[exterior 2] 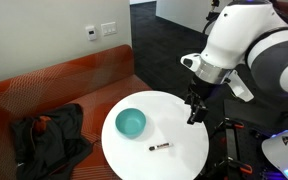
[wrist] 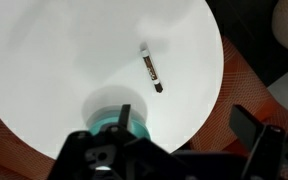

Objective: Put the marker inside the blue bowl

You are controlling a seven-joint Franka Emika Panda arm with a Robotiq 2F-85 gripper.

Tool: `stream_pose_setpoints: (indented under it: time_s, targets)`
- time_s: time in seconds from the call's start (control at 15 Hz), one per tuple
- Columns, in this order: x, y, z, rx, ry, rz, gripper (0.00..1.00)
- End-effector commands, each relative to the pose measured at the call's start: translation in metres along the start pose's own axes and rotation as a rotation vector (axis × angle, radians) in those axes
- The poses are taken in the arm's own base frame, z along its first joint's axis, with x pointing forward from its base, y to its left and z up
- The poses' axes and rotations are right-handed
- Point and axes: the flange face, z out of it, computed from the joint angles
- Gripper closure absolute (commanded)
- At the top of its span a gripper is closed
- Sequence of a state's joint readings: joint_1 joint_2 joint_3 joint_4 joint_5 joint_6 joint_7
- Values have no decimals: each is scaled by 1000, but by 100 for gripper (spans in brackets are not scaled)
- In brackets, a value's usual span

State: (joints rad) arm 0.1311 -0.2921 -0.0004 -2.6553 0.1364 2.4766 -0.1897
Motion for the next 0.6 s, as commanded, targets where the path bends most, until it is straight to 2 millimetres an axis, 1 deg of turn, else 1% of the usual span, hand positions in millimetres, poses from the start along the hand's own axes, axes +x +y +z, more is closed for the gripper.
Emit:
stream_pose_setpoints:
  time_s: [0.0,0.13,0.33,0.53]
  targets:
    - [0,0,-1,0,0,0,0]
    - [0,0,-1,0,0,0,0]
    - [2,-3,19,-45,-27,-35,0]
    - [0,-8,45,-97,-68,-93,0]
